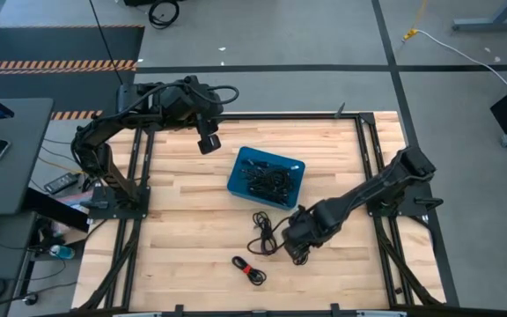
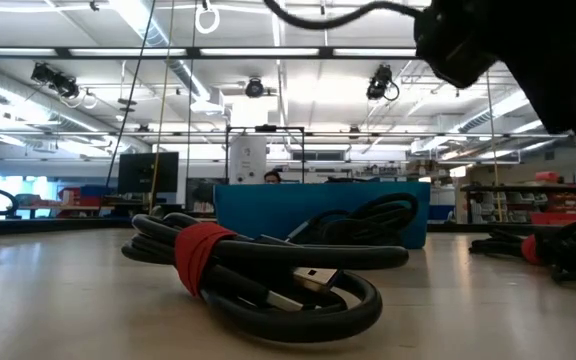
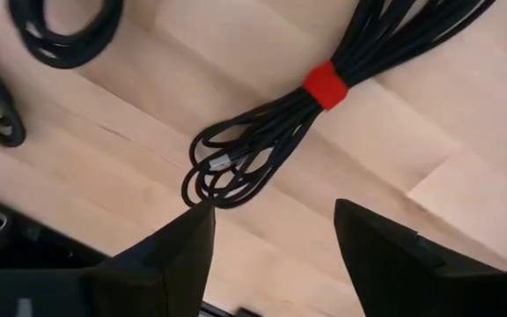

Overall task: Pick and place USB-C Cables
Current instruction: Put the black charger cable into the blue bin

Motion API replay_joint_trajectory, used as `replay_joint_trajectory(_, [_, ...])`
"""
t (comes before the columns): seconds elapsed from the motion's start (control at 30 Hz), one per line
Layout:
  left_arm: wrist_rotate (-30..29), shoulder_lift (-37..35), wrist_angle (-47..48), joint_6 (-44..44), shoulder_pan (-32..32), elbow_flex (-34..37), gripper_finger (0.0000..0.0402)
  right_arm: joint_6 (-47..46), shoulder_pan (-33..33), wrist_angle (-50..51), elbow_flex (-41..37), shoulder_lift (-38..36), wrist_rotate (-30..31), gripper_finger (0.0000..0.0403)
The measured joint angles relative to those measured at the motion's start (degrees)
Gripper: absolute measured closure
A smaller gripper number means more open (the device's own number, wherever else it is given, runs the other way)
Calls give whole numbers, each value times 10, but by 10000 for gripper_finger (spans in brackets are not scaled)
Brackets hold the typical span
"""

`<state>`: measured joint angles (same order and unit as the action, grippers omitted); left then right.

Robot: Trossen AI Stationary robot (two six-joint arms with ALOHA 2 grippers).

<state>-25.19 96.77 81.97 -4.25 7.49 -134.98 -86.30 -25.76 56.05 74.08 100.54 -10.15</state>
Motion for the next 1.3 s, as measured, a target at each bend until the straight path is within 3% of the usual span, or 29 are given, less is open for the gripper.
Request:
replay_joint_trajectory(0.23, [11, 0, 1, 0, 0, 0, 251, -64, -13, -35, 0, 50, 1, 155])
replay_joint_trajectory(0.47, [40, 0, 1, -9, 0, 0, 251, -71, -13, -84, 0, 96, 2, 154])
replay_joint_trajectory(0.9, [39, 0, 2, -16, 1, 0, 251, -82, -16, -101, -17, 100, 26, 166])
replay_joint_trajectory(1.07, [39, 0, 2, -16, 1, 0, 251, -82, -16, -101, -23, 100, 15, 228])
replay_joint_trajectory(1.3, [39, 0, 1, -15, 1, 0, 251, -72, -16, -102, -23, 100, 10, 378])
